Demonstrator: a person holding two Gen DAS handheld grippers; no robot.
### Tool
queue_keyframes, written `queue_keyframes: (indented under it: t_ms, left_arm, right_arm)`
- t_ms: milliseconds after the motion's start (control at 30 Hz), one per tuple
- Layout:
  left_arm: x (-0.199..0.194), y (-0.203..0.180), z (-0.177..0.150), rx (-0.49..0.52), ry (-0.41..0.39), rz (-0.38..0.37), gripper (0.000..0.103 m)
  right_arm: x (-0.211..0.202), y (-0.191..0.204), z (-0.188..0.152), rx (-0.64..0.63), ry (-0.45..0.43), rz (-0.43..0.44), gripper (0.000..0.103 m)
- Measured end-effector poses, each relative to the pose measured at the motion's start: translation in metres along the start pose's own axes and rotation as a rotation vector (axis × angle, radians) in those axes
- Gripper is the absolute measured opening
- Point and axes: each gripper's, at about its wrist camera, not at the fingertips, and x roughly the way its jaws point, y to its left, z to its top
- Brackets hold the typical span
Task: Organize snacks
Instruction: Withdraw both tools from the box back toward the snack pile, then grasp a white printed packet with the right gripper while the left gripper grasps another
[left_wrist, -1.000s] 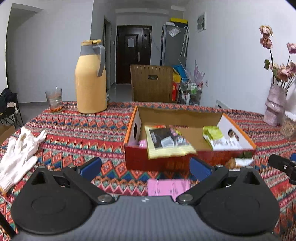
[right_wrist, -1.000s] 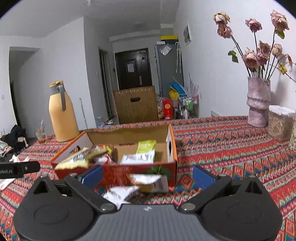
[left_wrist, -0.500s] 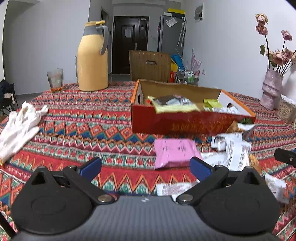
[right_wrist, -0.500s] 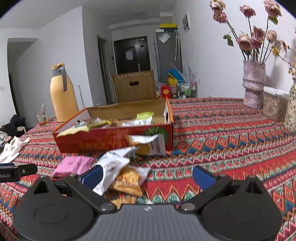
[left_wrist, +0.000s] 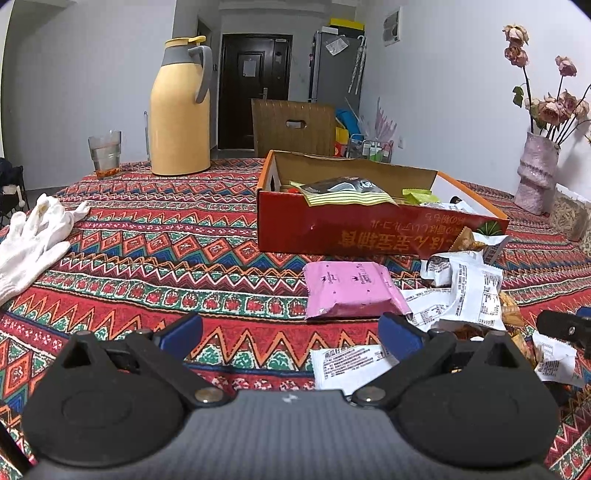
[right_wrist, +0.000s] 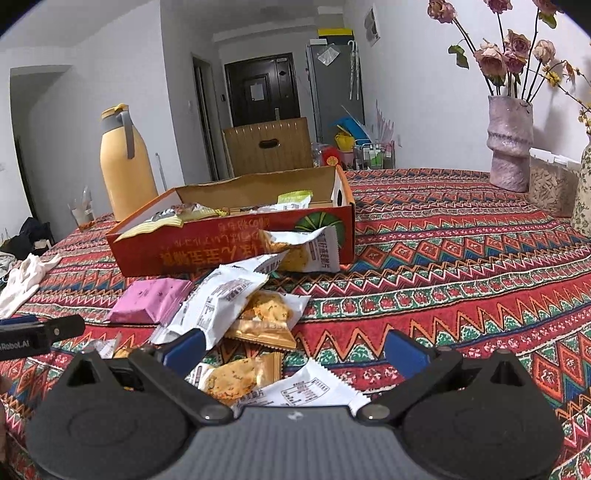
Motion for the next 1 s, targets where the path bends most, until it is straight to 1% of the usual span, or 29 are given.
queue_keyframes:
  t_ms: [400,600,867,933,1000]
  left_arm:
    - [-0.001,0.001,-0.003,-0.012,-0.004,0.004,0.103]
    - [-0.003,0.004,-0.003,-0.027,-0.009,0.011,0.103]
    - [-0.003,0.005,-0.004,-0.033,-0.003,0.014,0.103]
    - [-0.003,0.005,-0.004,-0.032,-0.001,0.012,0.103]
    - [-0.003,0.005,-0.004,-0.032,-0.001,0.01,0.103]
  right_arm:
    - [-0.006,-0.001,-0.01,0.004,0.015,-0.022,0.103]
    - [-0.008,-0.005,-0.022,0.003,0.047,-0.029,0.103]
    - [-0.005,-0.004,-0.027,-0.014,0.068,-0.047,0.103]
    - [-0.003,-0.004,-0.029,-0.013,0.073,-0.044,0.101]
    - [0.0,-0.004,-0.03,-0.014,0.077,-0.03,0.091]
